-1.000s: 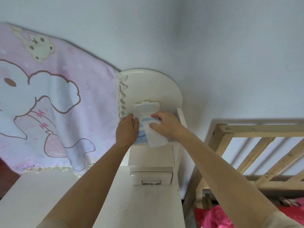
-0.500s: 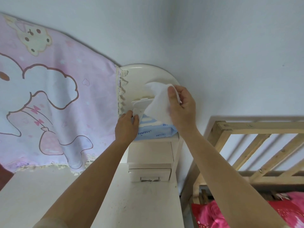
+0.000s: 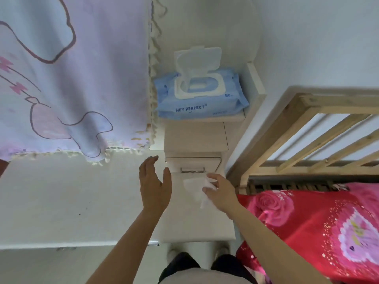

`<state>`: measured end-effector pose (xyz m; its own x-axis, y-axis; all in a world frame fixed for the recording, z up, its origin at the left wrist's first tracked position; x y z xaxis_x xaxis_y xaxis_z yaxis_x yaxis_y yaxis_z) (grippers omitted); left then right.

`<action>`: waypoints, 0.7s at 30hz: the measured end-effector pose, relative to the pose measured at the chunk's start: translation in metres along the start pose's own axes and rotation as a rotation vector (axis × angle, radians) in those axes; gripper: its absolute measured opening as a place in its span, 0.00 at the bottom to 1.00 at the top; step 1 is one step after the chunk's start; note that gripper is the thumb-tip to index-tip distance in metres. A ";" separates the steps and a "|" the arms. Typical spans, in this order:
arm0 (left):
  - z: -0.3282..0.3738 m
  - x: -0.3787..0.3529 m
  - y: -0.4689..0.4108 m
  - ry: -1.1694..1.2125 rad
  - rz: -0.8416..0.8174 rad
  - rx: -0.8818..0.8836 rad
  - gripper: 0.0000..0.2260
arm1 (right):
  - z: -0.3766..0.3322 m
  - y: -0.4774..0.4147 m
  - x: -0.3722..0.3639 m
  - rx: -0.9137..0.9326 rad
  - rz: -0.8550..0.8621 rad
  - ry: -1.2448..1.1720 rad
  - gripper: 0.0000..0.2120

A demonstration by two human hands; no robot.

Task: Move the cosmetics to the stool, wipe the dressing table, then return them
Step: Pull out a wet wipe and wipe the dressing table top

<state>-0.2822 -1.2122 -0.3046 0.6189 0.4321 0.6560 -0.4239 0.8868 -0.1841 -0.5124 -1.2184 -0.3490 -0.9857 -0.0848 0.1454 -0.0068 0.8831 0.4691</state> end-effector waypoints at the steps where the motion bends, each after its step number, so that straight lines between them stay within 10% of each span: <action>1: -0.020 -0.012 0.013 0.036 -0.090 0.101 0.20 | 0.005 0.001 0.000 -0.003 0.003 -0.048 0.21; 8: -0.080 -0.091 0.088 0.262 -0.865 0.552 0.35 | 0.038 0.005 -0.002 -0.139 -0.067 -0.211 0.22; 21: -0.066 -0.103 0.076 0.522 -0.895 0.538 0.20 | 0.068 0.007 0.032 -0.222 -0.054 -0.448 0.20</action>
<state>-0.3345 -1.1786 -0.4340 0.9826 -0.1858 -0.0091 0.1529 0.7790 0.6081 -0.5557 -1.1836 -0.4006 -0.9607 0.1218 -0.2496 -0.0717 0.7593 0.6468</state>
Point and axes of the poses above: each hand's wrist, its own y-axis away from the middle knuckle, its own x-axis out of the back of the hand, z = x × y, the point moved 7 cm from there along -y, towards the middle knuckle, and after that the axes turned 15 degrees about -y, right-handed, at the moved point
